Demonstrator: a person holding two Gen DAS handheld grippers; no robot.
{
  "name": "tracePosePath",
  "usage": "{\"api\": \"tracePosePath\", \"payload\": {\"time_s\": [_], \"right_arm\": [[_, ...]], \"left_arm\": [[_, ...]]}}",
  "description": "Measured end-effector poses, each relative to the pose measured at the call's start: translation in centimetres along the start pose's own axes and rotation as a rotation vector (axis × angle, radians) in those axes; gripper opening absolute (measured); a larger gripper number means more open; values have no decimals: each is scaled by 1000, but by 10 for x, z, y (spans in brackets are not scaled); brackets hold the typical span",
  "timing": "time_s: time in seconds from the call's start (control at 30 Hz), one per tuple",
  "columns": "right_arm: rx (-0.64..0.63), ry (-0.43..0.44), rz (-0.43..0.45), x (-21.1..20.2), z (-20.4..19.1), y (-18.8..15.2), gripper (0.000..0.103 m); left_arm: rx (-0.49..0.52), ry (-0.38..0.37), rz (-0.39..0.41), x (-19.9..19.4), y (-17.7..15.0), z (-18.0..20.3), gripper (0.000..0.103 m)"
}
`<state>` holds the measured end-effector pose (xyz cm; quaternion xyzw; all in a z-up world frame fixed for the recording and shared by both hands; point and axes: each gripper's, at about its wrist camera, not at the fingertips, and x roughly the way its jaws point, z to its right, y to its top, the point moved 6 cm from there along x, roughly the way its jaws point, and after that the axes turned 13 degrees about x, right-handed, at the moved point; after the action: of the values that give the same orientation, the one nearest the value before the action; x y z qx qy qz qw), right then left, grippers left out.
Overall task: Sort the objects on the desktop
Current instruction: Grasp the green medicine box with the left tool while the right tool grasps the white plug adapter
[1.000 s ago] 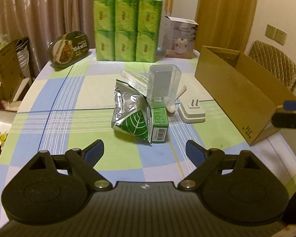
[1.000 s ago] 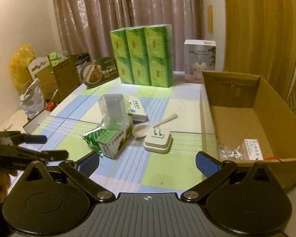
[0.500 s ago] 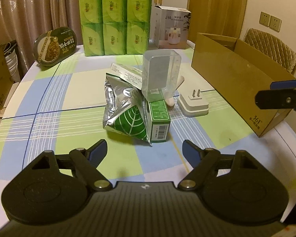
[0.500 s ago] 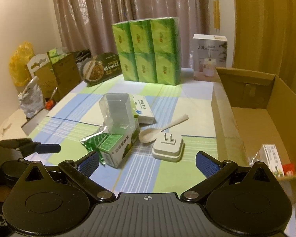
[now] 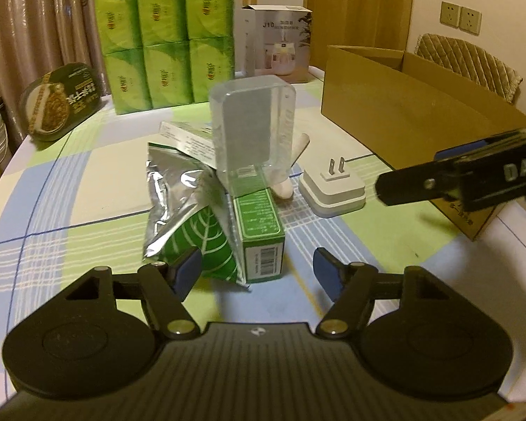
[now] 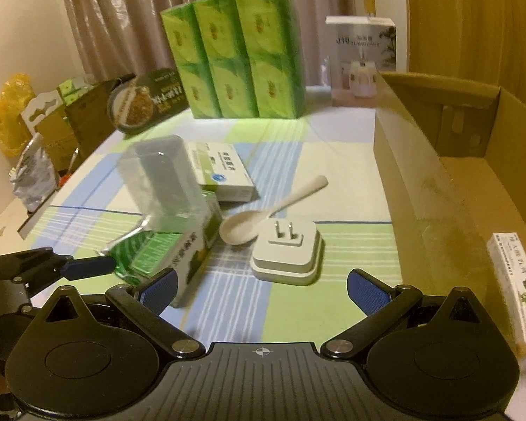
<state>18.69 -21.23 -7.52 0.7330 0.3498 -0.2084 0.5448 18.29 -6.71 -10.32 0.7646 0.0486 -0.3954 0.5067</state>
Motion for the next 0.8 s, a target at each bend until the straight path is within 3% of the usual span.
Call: {"api": "tracePosePath", "payload": {"time_s": [0.47,0.57,0.8], "right_arm": [[21,-35,-48,53,15,6,99],[27,-40,-61,65,17,7,95],[1,-64,-90,84,14,6,87]], "left_arm": [[5,-1,-12,34,3,-1,43],[-8,-7,-20,37,2,-2,28],[-30,-15,-28,34,2,-3,25]]}}
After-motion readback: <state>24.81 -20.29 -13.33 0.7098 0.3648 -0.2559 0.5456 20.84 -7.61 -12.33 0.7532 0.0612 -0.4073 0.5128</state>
